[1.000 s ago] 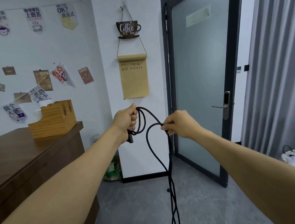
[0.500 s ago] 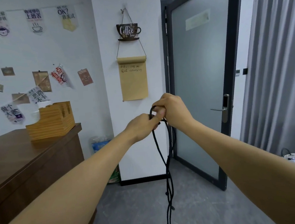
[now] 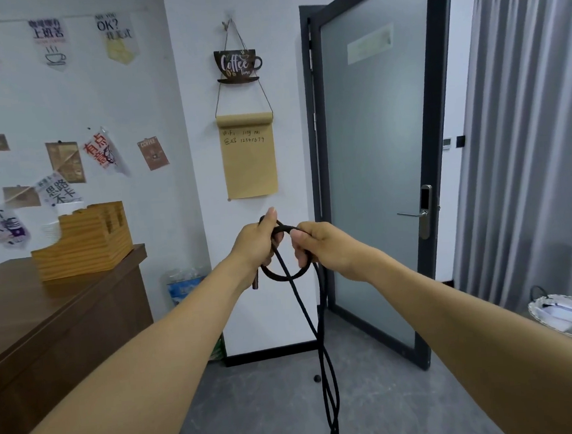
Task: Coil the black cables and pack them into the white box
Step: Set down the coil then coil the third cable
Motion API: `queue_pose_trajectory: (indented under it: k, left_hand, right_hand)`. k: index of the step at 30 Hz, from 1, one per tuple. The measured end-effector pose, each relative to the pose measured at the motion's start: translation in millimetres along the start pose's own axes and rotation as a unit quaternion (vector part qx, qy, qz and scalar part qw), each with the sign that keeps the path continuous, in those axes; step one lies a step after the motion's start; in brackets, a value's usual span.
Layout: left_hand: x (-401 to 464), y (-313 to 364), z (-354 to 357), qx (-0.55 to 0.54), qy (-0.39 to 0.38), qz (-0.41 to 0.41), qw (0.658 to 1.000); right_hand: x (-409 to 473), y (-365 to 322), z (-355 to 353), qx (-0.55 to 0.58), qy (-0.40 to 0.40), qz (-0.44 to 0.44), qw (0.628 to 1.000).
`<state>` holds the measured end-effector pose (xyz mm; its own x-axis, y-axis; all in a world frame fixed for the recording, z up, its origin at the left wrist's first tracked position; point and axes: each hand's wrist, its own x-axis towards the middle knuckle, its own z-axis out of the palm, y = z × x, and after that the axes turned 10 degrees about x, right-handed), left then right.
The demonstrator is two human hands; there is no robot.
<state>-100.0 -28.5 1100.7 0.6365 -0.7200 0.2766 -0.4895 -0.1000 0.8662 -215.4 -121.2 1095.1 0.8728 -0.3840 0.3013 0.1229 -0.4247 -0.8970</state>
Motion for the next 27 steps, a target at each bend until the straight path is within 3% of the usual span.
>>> queue_pose_trajectory:
  k: [4, 7, 10, 14, 17, 20, 22, 25, 27]
  left_hand:
    - [6, -3, 1, 0.111, 0.021, 0.037, 0.993]
    - [14, -12, -8, 0.151, 0.074, 0.009, 0.986]
    - [18, -19, -15, 0.139, 0.093, -0.044, 0.985]
    - [16, -15, -13, 0.095, 0.038, -0.067, 0.992]
    - [17, -14, -11, 0.087, 0.005, -0.083, 0.993]
    - [21, -21, -14, 0.179, 0.008, -0.089, 0.98]
    - [25, -29, -16, 0.243, 0.004, -0.104, 0.965]
    - [26, -38, -17, 0.314, 0.042, -0.126, 0.94]
    - [25, -38, -16, 0.243, 0.042, -0.127, 0.961]
  right_hand:
    - [0, 6, -6, 0.128, 0.056, 0.038, 0.989]
    - [-4, 7, -18, 0.196, 0.126, 0.047, 0.971]
    - [-11, 10, -31, 0.247, 0.179, 0.049, 0.951]
    - [-13, 20, -38, 0.306, 0.234, 0.046, 0.922]
    - [-17, 26, -41, 0.363, 0.228, 0.043, 0.903]
    - [-21, 25, -45, 0.368, 0.149, 0.043, 0.917]
    - [-22, 22, -48, 0.405, 0.126, 0.036, 0.905]
    - [-22, 24, -53, 0.462, 0.182, 0.019, 0.868]
    - [-21, 30, -55, 0.432, 0.244, 0.038, 0.867]
